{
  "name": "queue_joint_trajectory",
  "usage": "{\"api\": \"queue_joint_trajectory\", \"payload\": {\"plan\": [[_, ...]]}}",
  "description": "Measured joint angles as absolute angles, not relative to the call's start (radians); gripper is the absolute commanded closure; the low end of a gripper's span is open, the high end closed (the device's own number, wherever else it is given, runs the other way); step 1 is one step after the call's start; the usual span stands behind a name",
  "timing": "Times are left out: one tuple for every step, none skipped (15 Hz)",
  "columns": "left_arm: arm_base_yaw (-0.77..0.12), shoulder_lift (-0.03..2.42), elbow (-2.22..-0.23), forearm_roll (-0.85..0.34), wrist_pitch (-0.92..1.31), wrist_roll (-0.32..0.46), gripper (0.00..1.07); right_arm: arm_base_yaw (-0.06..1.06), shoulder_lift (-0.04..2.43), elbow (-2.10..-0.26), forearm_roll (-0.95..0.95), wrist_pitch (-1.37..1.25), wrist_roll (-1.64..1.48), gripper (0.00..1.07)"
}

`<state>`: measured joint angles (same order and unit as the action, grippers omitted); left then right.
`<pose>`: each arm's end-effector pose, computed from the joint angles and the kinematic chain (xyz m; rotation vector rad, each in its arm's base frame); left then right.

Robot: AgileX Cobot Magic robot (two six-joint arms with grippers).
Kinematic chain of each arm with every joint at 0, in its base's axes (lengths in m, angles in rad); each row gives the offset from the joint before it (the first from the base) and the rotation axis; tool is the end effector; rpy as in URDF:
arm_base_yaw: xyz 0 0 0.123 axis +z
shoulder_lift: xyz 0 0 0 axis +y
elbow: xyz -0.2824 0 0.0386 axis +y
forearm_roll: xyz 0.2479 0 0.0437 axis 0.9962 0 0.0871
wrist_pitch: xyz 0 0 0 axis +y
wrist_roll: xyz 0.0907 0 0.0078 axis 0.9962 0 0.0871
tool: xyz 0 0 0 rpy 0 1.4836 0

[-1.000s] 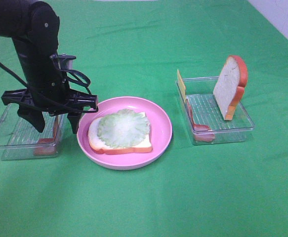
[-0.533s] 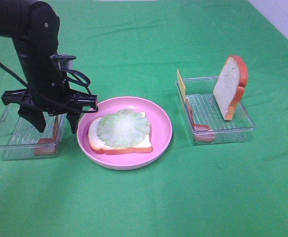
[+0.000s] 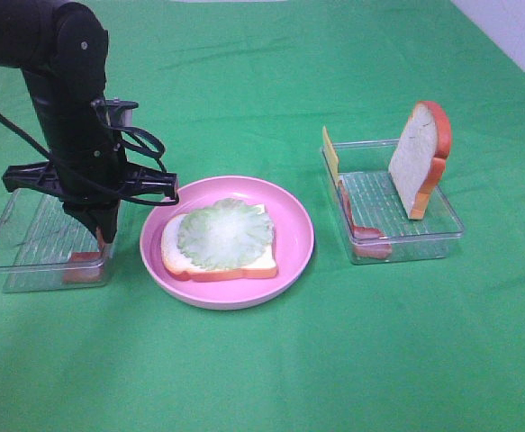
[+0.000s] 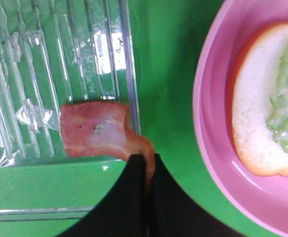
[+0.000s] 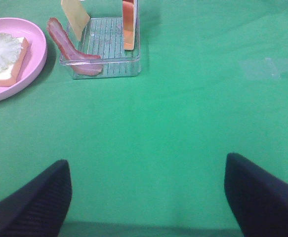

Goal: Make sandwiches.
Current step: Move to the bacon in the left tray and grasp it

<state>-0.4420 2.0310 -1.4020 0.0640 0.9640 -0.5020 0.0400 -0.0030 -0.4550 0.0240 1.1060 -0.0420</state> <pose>0.3564 -0.1634 0.1576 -0.0386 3.0589 0.0280 -0.0026 0.0019 0.2611 -0.0885 2.1296 0.0280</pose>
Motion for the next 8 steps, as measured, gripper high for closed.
{"api": "queue_joint_trajectory", "payload": {"plan": [[-0.442, 2.031, -1.402, 0.064, 0.964, -0.502, 1.07, 0.040, -0.003, -0.455, 0.024, 1.106, -0.042, 0.26], [-0.442, 2.031, -1.402, 0.064, 0.964, -0.502, 1.07, 0.040, -0.003, -0.455, 0.024, 1.106, -0.042, 0.26], [-0.442, 2.031, -1.402, 0.064, 0.964, -0.502, 1.07, 0.040, -0.003, -0.455, 0.024, 1.106, -0.042, 0.26], [-0.442, 2.031, -1.402, 0.064, 0.964, -0.502, 1.07, 0.040, -0.003, -0.455, 0.024, 1.106, -0.042, 0.26], [-0.442, 2.031, -1.402, 0.064, 0.966, -0.502, 1.07, 0.040, -0.003, -0.455, 0.024, 1.106, -0.042, 0.26], [-0.442, 2.031, -1.402, 0.064, 0.968, -0.502, 1.07, 0.040, -0.003, -0.455, 0.024, 1.106, -0.042, 0.26], [-0.442, 2.031, -1.402, 0.064, 0.980, -0.502, 1.07, 0.040, -0.003, -0.455, 0.024, 1.106, -0.042, 0.26], [-0.442, 2.031, -1.407, 0.064, 1.003, -0.502, 1.07, 0.040, -0.003, -0.455, 0.024, 1.106, -0.042, 0.26]]}}
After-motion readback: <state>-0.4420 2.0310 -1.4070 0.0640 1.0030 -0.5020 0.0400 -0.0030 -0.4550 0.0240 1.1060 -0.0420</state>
